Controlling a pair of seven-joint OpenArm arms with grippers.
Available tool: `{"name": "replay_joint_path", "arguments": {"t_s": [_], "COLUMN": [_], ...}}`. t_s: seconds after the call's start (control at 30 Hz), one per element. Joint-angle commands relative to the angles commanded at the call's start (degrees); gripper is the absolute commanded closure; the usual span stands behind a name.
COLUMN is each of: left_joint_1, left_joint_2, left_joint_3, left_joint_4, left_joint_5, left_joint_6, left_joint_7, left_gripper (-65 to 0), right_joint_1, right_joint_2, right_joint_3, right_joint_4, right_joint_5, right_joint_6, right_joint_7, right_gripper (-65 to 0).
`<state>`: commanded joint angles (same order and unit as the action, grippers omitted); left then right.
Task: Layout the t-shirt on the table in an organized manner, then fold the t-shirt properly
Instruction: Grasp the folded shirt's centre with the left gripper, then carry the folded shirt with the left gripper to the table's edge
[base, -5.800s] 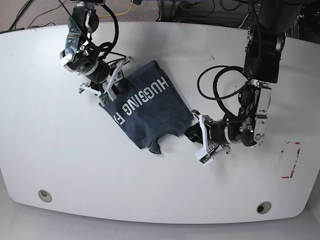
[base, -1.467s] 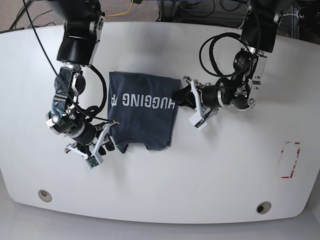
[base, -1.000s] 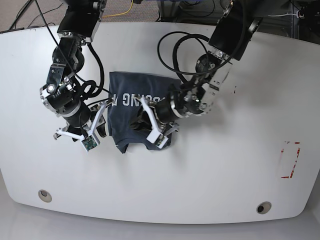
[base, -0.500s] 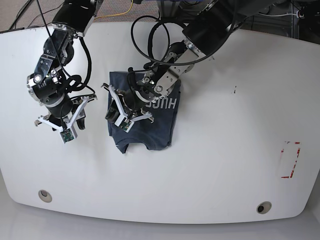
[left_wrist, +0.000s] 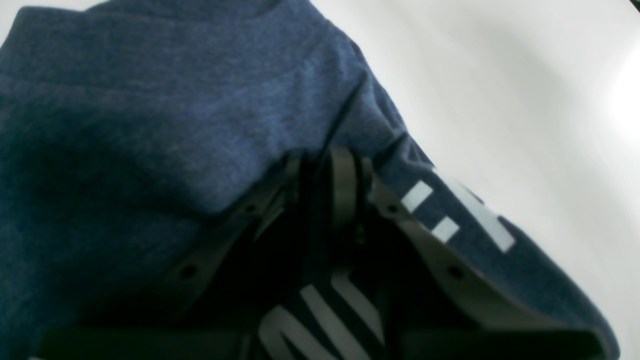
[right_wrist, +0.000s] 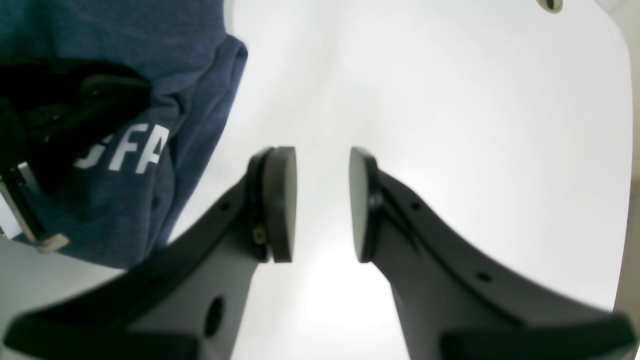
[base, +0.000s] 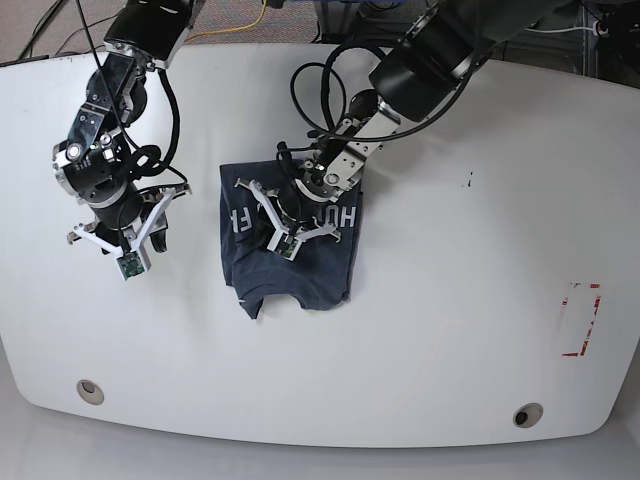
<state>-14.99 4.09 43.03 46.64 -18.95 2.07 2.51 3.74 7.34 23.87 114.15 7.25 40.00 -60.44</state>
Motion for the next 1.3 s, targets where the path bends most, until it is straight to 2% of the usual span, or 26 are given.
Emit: {"name": "replay_joint_path", "arguments": {"t_s": [0.07, 0.27, 0.33, 0.37, 0.43, 0.47, 0.5, 0.7, 0.87, 0.93, 0.97, 1.03, 1.07, 1.13, 1.23, 1.3], "left_joint_1": [1.41, 6.07, 7.38, 8.53, 9.67, 10.55, 10.73, 13.98, 16.00, 17.93, 18.37, 20.31, 20.48, 20.84, 20.75, 20.66], "left_joint_2": [-2.20, -16.70, -20.66, -24.09, -27.25, -30.42, -31.38, -42.99, -49.23, -51.87, -52.31, -54.68, -54.95, -56.44, -57.58, -58.37], "left_joint_3": [0.00, 0.09, 0.09, 0.09, 0.00, 0.00, 0.00, 0.00, -1.67, -5.36, -6.24, -10.99, -11.69, -15.74, -19.08, -21.80], "left_joint_4": [1.14, 8.88, 10.99, 12.48, 13.63, 14.24, 14.33, 14.51, 14.51, 14.15, 14.07, 12.40, 11.96, 8.44, 3.69, 1.05], "left_joint_5": [-1.49, -9.41, -11.34, -12.84, -14.59, -16.18, -16.79, -22.07, -23.03, -22.77, -22.68, -22.68, -22.68, -22.68, -22.15, -19.96], "left_joint_6": [-0.44, -0.62, -0.79, -1.49, -2.37, -3.60, -4.04, -11.43, -16.09, -19.16, -19.87, -24.35, -25.23, -30.15, -35.34, -38.33], "left_joint_7": [0.53, 2.29, 2.37, 2.37, 2.29, 2.20, 2.11, 1.93, 1.93, 1.93, 1.93, 2.02, 2.02, 2.02, 2.02, 2.02], "left_gripper": [-6.4, -6.4, -6.4, -6.4, -6.4, -6.4, -6.4, -6.3, -6.3, -6.3, -6.3, -6.3, -6.3, -6.3, -6.3, -6.3], "right_joint_1": [0.00, 0.00, 0.00, 0.00, 0.00, 0.00, 0.00, 0.00, -0.09, -0.09, -0.09, -0.09, -0.09, -0.44, -0.88, -0.97], "right_joint_2": [0.00, -0.09, -0.09, -0.09, -0.09, -0.35, -0.53, -2.46, -2.64, -3.25, -3.34, -3.43, -3.43, -3.52, -3.52, -3.52], "right_joint_3": [0.00, 0.00, 0.00, 0.00, 0.00, 0.00, 0.00, 0.00, -0.09, -0.09, -0.09, -0.09, -0.09, -0.09, -0.18, -0.18], "right_joint_4": [0.00, 0.00, 0.00, 0.00, 0.00, 0.00, -0.09, 0.00, 0.00, 0.00, 0.00, 0.09, 0.09, 0.09, 0.09, 0.09], "right_joint_5": [0.00, 0.09, 0.09, 0.09, 0.09, 0.09, 0.09, 0.09, 0.09, 0.09, 0.09, 0.09, 0.09, 0.00, 0.00, 0.00], "right_joint_6": [0.00, 0.00, 0.00, 0.00, 0.00, 0.00, 0.00, 0.00, 0.00, 0.00, 0.00, 0.00, 0.00, 0.00, 0.00, 0.00], "right_joint_7": [0.00, 0.00, 0.00, 0.00, 0.00, 0.00, 0.00, 0.00, 0.00, 0.00, 0.00, 0.00, 0.00, 0.00, 0.00, 0.00], "right_gripper": [-16.5, -16.5, -16.5, -16.5, -16.5, -16.5, -16.5, -16.5, -16.5, -16.5, -16.5, -16.5, -16.5, -16.5, -16.5, -16.5]}}
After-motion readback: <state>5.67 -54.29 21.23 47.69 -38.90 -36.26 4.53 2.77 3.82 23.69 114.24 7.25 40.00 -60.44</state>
